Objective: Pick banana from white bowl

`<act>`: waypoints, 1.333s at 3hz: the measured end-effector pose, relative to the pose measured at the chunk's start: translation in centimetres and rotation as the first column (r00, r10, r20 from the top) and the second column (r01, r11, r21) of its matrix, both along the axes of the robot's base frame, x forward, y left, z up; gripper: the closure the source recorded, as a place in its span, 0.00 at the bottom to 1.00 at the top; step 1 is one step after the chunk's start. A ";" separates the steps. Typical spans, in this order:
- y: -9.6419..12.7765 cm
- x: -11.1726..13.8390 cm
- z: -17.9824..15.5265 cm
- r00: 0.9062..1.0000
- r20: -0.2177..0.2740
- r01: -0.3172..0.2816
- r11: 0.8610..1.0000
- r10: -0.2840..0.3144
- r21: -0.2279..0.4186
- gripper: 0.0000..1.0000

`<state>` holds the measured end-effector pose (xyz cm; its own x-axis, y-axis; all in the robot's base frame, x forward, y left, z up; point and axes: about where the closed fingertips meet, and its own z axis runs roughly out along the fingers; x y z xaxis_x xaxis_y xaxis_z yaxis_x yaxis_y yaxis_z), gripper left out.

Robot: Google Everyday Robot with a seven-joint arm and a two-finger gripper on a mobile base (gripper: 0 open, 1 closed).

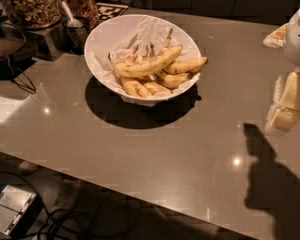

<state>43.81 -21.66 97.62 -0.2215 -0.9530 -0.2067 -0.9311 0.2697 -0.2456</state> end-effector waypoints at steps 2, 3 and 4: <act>1.3 0.7 0.7 0.999 0.010 -0.031 0.999 0.031 -0.009 0.00; 3.9 2.1 1.3 0.992 0.008 -0.122 0.992 0.122 -0.043 0.00; 8.1 4.1 2.3 0.968 0.024 -0.246 0.965 0.249 -0.092 0.00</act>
Offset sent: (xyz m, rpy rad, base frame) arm 0.0161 0.0285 0.0110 -0.0235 0.0025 0.0761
